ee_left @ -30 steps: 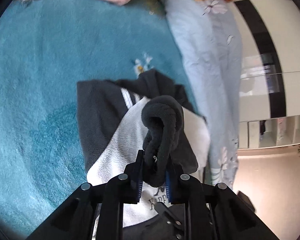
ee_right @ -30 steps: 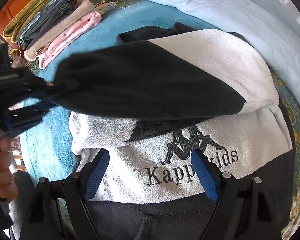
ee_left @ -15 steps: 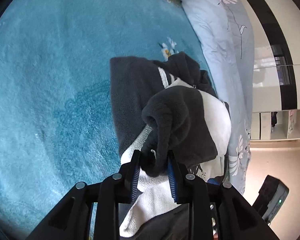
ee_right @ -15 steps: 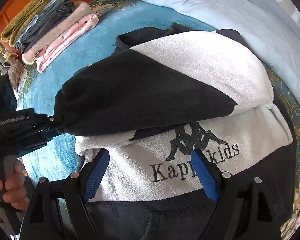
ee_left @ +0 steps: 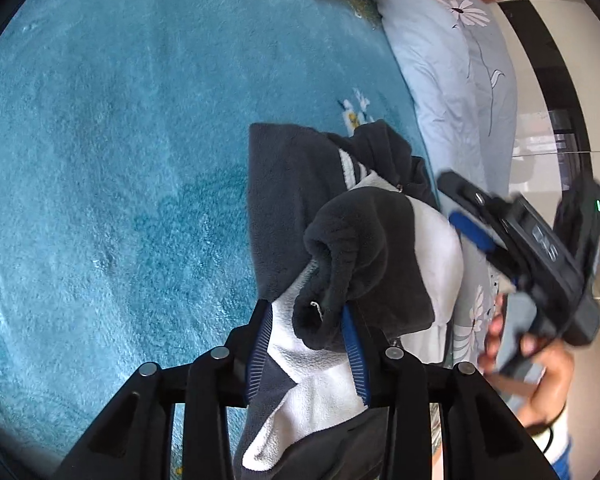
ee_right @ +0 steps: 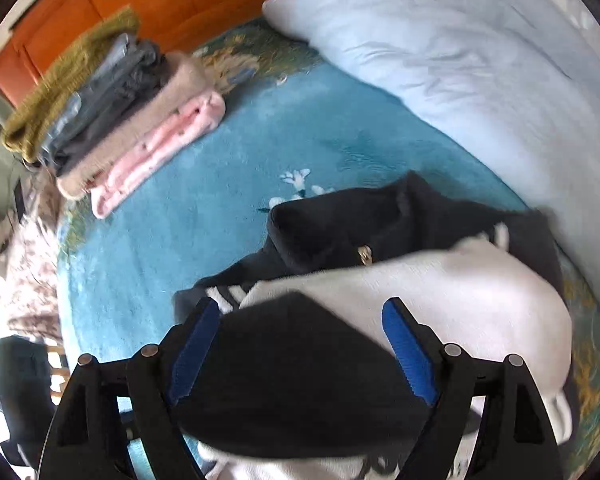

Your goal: Fold clothes

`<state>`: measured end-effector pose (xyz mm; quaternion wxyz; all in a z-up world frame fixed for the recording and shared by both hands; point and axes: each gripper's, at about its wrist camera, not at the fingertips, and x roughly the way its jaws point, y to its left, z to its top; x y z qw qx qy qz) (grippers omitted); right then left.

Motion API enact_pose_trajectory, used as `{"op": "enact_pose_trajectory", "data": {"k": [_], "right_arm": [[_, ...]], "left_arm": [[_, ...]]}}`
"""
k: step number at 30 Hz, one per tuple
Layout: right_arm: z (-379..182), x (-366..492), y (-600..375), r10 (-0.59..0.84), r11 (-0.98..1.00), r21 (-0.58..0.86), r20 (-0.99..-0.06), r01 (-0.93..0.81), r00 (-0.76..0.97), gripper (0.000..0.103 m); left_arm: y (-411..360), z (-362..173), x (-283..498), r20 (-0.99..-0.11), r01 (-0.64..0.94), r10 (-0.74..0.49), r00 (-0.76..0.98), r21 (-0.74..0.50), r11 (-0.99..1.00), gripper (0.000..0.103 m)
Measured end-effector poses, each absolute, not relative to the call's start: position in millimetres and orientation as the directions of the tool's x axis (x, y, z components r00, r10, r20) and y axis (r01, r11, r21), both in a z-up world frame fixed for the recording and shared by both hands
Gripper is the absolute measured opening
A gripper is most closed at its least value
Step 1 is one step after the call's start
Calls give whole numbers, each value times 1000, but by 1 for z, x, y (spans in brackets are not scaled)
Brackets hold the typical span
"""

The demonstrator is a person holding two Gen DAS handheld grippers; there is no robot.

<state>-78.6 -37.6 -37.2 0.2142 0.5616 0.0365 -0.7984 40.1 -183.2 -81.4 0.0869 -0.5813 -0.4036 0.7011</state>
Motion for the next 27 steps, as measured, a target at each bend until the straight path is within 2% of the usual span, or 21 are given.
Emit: {"op": "enact_pose_trajectory", "data": {"k": [3, 5, 7, 11, 13, 15, 19, 23, 27], "right_arm": [[-58, -96, -73, -218, -871, 65, -939, 486, -264, 84], [-72, -102, -87, -160, -844, -3, -953, 537, -258, 77], [-87, -109, -95, -110, -824, -54, -961, 564, -253, 64], [-104, -121, -97, -88, -829, -50, -972, 558, -218, 54], [-106, -124, -97, -74, -823, -66, -973, 564, -221, 25], [-102, -124, -100, -64, -800, -89, -971, 594, -232, 7], [-83, -123, -114, -69, -730, -156, -952, 665, -299, 6], [-90, -129, -121, -40, -715, -185, -952, 675, -304, 5], [-110, -137, -119, 1, -748, -182, -962, 638, -273, 5]], "left_arm": [[-185, -87, 39, -731, 356, 609, -308, -682, -638, 39], [-185, -88, 37, -721, 356, 620, -310, -693, -627, 40], [-185, -89, 34, -710, 352, 632, -311, -703, -617, 40], [-180, -93, 30, -705, 351, 643, -299, -708, -613, 39], [-181, -92, 31, -706, 345, 637, -309, -708, -616, 37], [-181, -90, 33, -706, 337, 629, -326, -708, -621, 22], [-183, -84, 37, -720, 333, 605, -338, -693, -639, 15], [-184, -91, 43, -733, 326, 602, -318, -680, -656, 15], [-193, -104, 51, -704, 369, 634, -319, -709, -602, 15]]}}
